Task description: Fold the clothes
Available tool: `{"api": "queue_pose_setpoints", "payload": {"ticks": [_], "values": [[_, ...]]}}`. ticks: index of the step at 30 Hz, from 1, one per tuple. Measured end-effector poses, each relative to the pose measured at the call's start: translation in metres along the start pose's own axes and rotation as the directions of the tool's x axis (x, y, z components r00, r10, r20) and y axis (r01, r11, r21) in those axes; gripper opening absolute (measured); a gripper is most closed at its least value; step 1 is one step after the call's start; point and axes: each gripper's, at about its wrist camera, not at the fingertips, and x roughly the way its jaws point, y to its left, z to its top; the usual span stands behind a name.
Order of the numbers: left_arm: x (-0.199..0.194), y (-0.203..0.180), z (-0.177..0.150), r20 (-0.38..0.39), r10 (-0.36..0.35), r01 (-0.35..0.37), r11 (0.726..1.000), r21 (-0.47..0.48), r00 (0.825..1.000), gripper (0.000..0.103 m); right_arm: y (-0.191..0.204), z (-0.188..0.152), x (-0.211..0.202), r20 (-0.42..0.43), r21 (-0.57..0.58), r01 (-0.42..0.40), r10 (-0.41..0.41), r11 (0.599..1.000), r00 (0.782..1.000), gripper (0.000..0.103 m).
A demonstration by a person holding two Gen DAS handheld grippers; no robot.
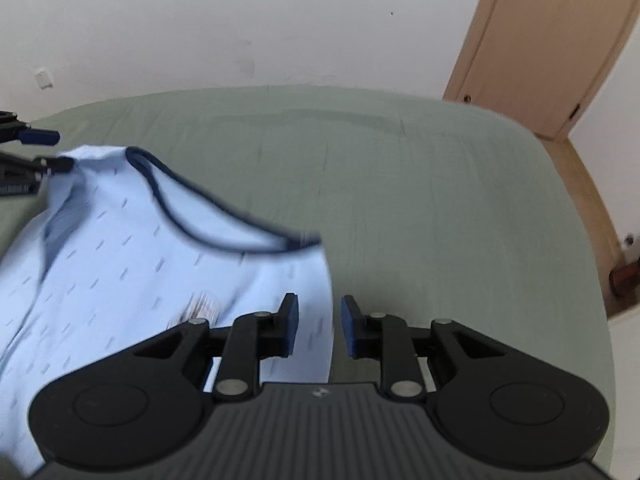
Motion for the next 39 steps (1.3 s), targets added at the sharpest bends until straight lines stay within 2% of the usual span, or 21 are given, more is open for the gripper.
{"api": "queue_pose_setpoints", "payload": {"ticks": [2,5,7,10,12,13,15,19,24,27,29,34,36,38,39], "values": [[-0.007,0.008,-0.018,0.003,0.005,-0.005,0.999,0.044,1.0,0.047,-0.007,-0.022,-0.011,-0.001,0.034,-0.024,0.024,0.999,1.0,0.033],[-0.008,0.01,-0.026,-0.001,0.096,-0.095,0.993,0.075,0.995,0.047,-0.012,-0.061,-0.028,-0.016,0.089,-0.02,0.022,0.996,1.0,0.036],[-0.008,0.018,-0.023,0.033,0.138,-0.139,0.99,0.02,0.99,0.047,-0.012,-0.082,-0.031,-0.025,0.106,0.002,0.001,0.994,1.0,0.036],[-0.008,0.018,-0.029,0.048,0.106,-0.105,0.994,-0.024,0.993,0.047,-0.009,-0.092,-0.035,0.005,0.111,0.007,-0.008,0.994,1.0,0.036],[-0.005,0.009,-0.037,0.047,0.071,-0.071,0.997,0.011,0.996,0.047,-0.007,-0.088,-0.038,0.039,0.115,0.01,-0.014,0.993,0.999,0.038],[0.001,0.0,-0.042,0.045,0.059,-0.061,0.996,0.061,0.997,0.047,-0.006,-0.085,-0.037,0.05,0.118,0.005,-0.011,0.993,0.999,0.041],[0.005,-0.014,-0.048,0.043,0.049,-0.053,0.993,0.107,0.998,0.048,-0.003,-0.067,-0.025,0.065,0.105,0.0,-0.007,0.994,0.998,0.044],[0.021,-0.047,-0.038,0.058,-0.009,-0.002,0.983,0.183,0.998,0.048,0.002,-0.038,0.002,0.07,0.056,0.031,-0.035,0.998,0.997,0.044],[0.042,-0.075,-0.031,0.103,-0.061,0.02,0.933,0.36,0.993,0.048,-0.008,-0.01,0.026,0.065,0.032,0.005,-0.007,0.999,0.998,0.044],[0.061,-0.081,-0.027,0.11,-0.039,-0.013,0.899,0.438,0.993,0.048,-0.013,0.002,0.046,0.056,0.006,-0.006,0.006,1.0,0.998,0.044],[0.072,-0.081,-0.024,0.119,-0.012,-0.042,0.893,0.447,0.993,0.048,-0.016,0.007,0.059,0.052,-0.008,-0.013,0.013,1.0,0.999,0.044],[0.097,-0.073,-0.01,0.129,0.003,-0.054,0.916,0.398,0.992,0.048,-0.018,0.012,0.088,0.037,-0.024,-0.023,0.024,0.999,0.999,0.043],[0.109,-0.07,-0.001,0.117,0.005,-0.049,0.926,0.375,0.993,0.048,-0.02,0.015,0.096,0.039,-0.015,-0.04,0.04,0.999,0.998,0.036],[0.122,-0.067,0.005,0.103,0.011,-0.047,0.934,0.355,0.995,0.048,-0.023,0.019,0.099,0.052,0.001,-0.05,0.05,0.999,0.997,0.022],[0.13,-0.066,0.01,0.095,0.012,-0.044,0.94,0.337,0.995,0.048,-0.024,0.021,0.1,0.056,0.009,-0.049,0.049,0.999,0.997,0.02]]}}
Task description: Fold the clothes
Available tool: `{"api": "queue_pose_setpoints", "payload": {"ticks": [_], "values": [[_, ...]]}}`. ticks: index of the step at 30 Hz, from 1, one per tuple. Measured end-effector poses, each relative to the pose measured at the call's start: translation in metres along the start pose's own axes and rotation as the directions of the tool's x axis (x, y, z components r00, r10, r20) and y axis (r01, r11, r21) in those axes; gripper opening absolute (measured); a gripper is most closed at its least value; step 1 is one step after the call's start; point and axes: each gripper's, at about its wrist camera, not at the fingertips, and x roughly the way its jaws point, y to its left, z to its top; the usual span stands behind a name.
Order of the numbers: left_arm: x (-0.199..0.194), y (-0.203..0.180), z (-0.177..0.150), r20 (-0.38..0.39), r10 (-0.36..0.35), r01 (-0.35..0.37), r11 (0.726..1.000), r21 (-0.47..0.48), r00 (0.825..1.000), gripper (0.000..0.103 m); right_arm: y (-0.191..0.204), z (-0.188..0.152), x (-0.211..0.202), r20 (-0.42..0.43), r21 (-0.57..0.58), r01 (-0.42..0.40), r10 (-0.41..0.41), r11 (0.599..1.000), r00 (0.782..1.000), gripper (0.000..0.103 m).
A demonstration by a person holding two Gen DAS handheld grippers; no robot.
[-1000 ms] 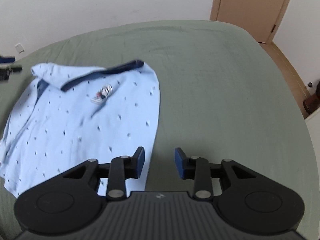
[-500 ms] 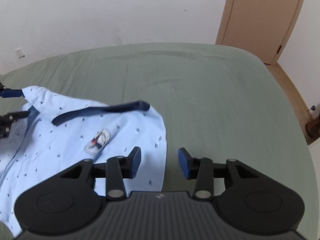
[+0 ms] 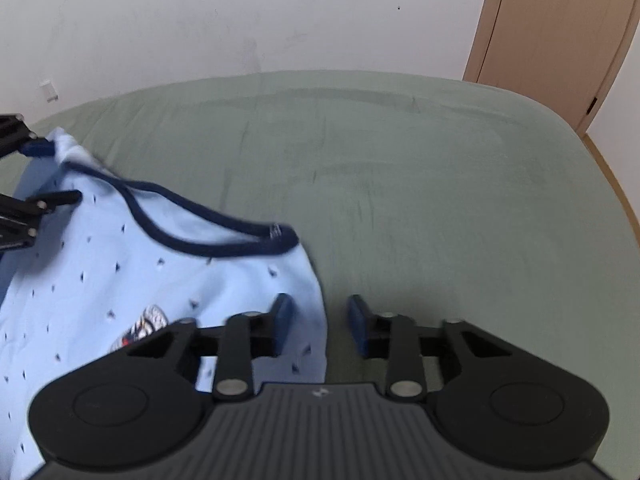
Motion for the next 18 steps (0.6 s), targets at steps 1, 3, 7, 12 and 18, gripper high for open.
{"api": "queue_pose_setpoints", "payload": {"ticks": [1,3,7,12,18], "values": [[0.008,0.002,0.002,-0.004,-0.001,0.001,1.0,-0.017,1.0,0.048,-0.002,0.003,0.001,0.004,0.01,0.002,-0.002,1.0,1.0,0.02],[0.018,0.005,0.004,-0.008,0.001,-0.001,0.999,-0.043,1.0,0.048,-0.004,0.006,0.004,0.001,0.015,0.007,-0.007,1.0,1.0,0.02],[0.03,0.015,0.004,-0.019,-0.008,0.006,0.993,-0.12,1.0,0.049,0.0,0.004,0.012,-0.01,0.001,0.026,-0.026,1.0,1.0,0.02],[0.017,0.03,-0.001,-0.019,0.017,-0.02,0.987,-0.16,1.0,0.049,-0.003,0.004,-0.009,0.015,0.044,0.066,-0.067,0.997,0.998,0.03],[-0.035,0.08,-0.036,-0.029,0.035,-0.043,0.941,-0.335,0.999,0.05,-0.026,-0.027,-0.077,0.063,0.175,0.033,-0.045,0.984,0.997,0.039]]}}
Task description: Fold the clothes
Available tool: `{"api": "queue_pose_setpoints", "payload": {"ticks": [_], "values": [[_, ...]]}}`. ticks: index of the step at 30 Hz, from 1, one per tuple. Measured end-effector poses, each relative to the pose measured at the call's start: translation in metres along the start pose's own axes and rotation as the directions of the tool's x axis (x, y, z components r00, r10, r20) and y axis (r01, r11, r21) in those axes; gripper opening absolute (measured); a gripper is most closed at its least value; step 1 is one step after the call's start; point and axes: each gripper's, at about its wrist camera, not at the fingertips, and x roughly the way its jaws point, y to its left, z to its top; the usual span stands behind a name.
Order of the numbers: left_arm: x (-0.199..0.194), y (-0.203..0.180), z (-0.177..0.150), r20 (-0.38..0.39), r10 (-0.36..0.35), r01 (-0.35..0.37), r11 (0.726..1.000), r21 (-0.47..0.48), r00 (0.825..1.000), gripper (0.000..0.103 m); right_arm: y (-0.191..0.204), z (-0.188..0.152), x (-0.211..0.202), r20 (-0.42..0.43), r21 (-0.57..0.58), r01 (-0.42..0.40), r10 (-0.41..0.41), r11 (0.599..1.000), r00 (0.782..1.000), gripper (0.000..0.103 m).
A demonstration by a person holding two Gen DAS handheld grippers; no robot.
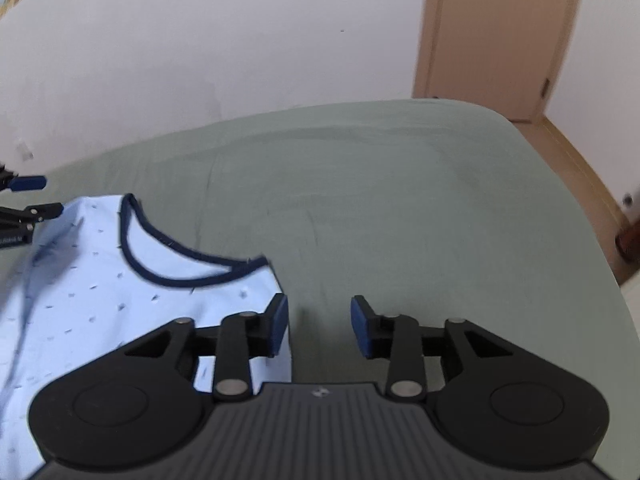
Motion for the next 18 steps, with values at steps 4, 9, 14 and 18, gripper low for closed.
{"api": "queue_pose_setpoints", "payload": {"ticks": [4,9,14,18], "values": [[-0.047,-0.004,-0.031,-0.008,-0.085,0.086,0.996,0.019,0.996,0.05,-0.02,-0.06,-0.051,-0.017,0.12,-0.075,0.078,0.99,0.997,0.046],[-0.123,-0.048,-0.063,-0.037,-0.213,0.215,0.975,0.06,0.976,0.05,-0.032,-0.152,-0.089,-0.086,0.209,-0.103,0.123,0.972,0.989,0.046],[-0.176,-0.091,-0.094,-0.051,-0.324,0.326,0.945,0.036,0.945,0.05,-0.04,-0.221,-0.11,-0.109,0.304,-0.147,0.187,0.941,0.976,0.046],[-0.201,-0.124,-0.117,-0.088,-0.356,0.362,0.93,0.065,0.93,0.05,-0.041,-0.249,-0.112,-0.078,0.356,-0.22,0.263,0.908,0.962,0.046]]}}
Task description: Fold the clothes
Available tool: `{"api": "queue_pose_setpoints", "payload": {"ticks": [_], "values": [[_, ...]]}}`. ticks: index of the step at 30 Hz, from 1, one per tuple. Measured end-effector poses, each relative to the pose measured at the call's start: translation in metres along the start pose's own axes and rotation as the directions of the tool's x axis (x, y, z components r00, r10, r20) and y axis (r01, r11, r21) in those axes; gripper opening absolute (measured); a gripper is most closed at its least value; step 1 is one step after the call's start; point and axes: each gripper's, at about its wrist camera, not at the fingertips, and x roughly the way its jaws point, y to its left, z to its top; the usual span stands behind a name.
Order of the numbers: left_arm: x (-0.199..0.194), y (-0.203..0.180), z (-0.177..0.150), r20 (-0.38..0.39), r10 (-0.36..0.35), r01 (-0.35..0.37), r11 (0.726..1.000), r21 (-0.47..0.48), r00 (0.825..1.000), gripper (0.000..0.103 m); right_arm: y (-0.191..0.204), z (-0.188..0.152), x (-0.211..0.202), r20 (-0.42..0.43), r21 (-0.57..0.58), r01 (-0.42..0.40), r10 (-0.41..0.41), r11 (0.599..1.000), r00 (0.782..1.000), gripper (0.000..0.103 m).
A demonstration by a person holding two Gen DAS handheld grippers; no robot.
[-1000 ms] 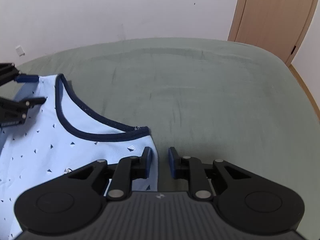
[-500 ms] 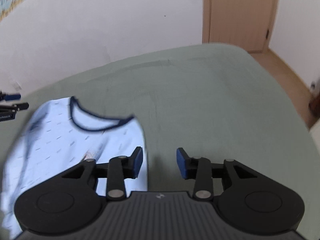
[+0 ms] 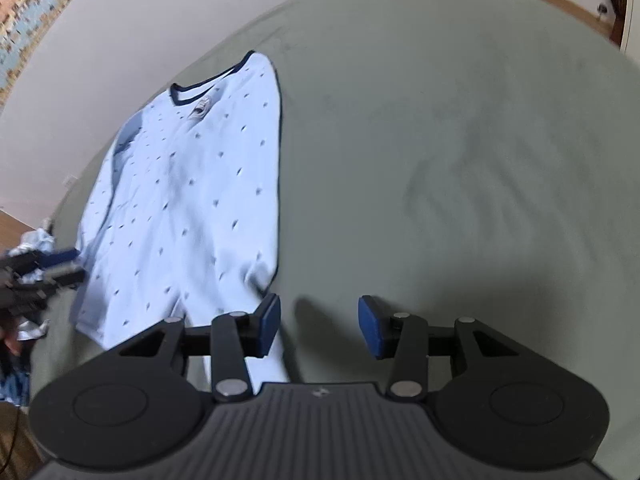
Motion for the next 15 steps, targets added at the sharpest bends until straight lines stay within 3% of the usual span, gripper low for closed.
{"api": "queue_pose_setpoints", "payload": {"ticks": [6,7,8,9,11,15], "values": [[0.007,-0.022,0.007,-0.006,-0.024,0.024,0.999,0.029,1.0,0.05,0.01,-0.007,0.014,0.024,-0.018,-0.079,0.079,0.997,0.997,0.046],[0.008,-0.022,0.009,-0.006,-0.021,0.022,0.999,0.025,1.0,0.05,0.013,-0.006,0.016,0.023,-0.023,-0.089,0.089,0.996,0.996,0.041],[0.008,-0.021,0.011,-0.006,-0.019,0.019,1.0,0.021,1.0,0.05,0.016,-0.004,0.019,0.007,-0.031,-0.086,0.086,0.996,0.996,0.017],[0.009,-0.02,0.013,-0.006,-0.017,0.017,1.0,0.016,1.0,0.05,0.018,-0.002,0.024,-0.019,-0.042,-0.079,0.078,0.996,0.997,0.008],[0.011,-0.018,0.015,-0.005,-0.011,0.011,1.0,0.003,1.0,0.05,0.022,0.003,0.026,-0.038,-0.054,-0.063,0.061,0.997,0.997,0.004],[0.013,-0.017,0.015,-0.004,-0.008,0.008,1.0,-0.002,1.0,0.05,0.016,0.018,0.001,0.022,-0.086,-0.009,0.011,0.996,1.0,0.003]]}}
